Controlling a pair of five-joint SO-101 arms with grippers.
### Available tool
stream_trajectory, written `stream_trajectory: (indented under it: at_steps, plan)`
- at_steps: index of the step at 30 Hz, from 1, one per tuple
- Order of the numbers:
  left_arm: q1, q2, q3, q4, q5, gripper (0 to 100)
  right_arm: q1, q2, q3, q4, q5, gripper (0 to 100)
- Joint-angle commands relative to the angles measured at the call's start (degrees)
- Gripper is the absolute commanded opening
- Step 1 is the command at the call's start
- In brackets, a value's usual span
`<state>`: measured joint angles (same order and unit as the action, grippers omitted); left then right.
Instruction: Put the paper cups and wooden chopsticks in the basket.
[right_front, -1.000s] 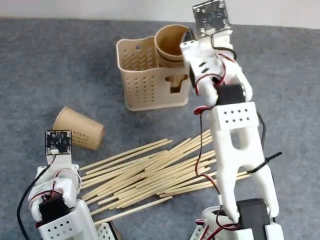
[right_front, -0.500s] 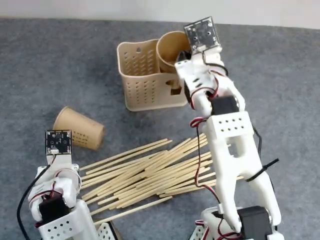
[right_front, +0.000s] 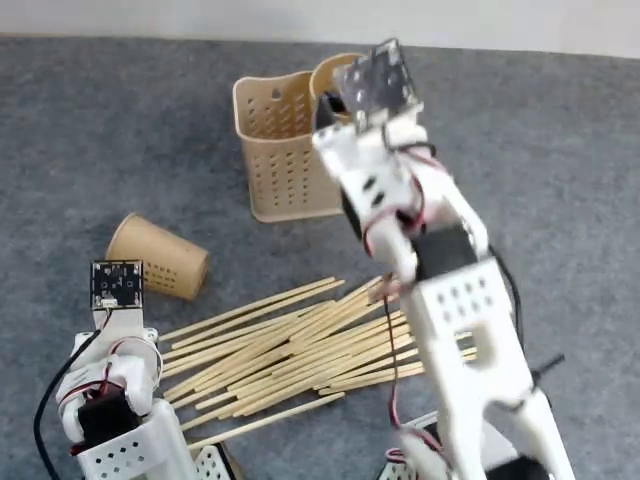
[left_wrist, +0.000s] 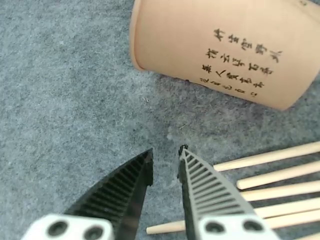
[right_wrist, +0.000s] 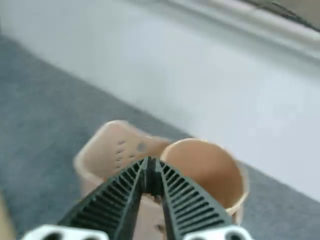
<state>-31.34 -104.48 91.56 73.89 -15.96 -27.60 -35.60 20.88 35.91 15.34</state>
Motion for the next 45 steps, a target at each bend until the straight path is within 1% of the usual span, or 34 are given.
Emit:
stream_trajectory:
  at_steps: [1,4,9,18,28,31,34,36,42,45]
  plan:
    - [-0.57,-0.84,-0.66,-0.44,-0.26,10,-4.0,-9.8,4.44,3.21,-0.09,1.2]
    - [-0.57,-0.84,-1.19,-0.35,-0.26,11,-5.32,-16.48,12.18,3.91,0.0,1.2]
    - [-0.57,-0.84,-1.19,-0.35,-0.09,20,-7.43,-26.86,26.59,3.91,-0.18,1.2]
    - [-0.57,-0.84,-1.71,-0.35,-0.26,21,-11.03,-42.68,48.04,3.91,-0.35,1.2]
    - [-0.22,-0.84,-4.7,-0.26,0.09,26,-10.86,-58.59,65.27,3.91,-0.44,1.3]
    - [-0.22,-0.84,-7.25,0.53,0.09,26,-10.77,-63.34,68.7,3.91,-0.53,1.3]
    - [-0.13,-0.84,-12.53,2.37,0.0,26,-10.77,-67.65,71.25,3.91,-3.6,1.4]
    - [-0.4,-0.84,-16.57,3.34,-0.09,28,-10.77,-69.58,72.31,3.91,-4.04,1.4]
    - [-0.66,-0.84,-24.75,5.8,0.18,29,-10.95,-68.0,72.4,3.91,-4.04,1.5]
    - [-3.03,-0.84,-25.54,5.45,0.18,29,-10.95,-67.3,72.31,3.91,-4.04,1.6]
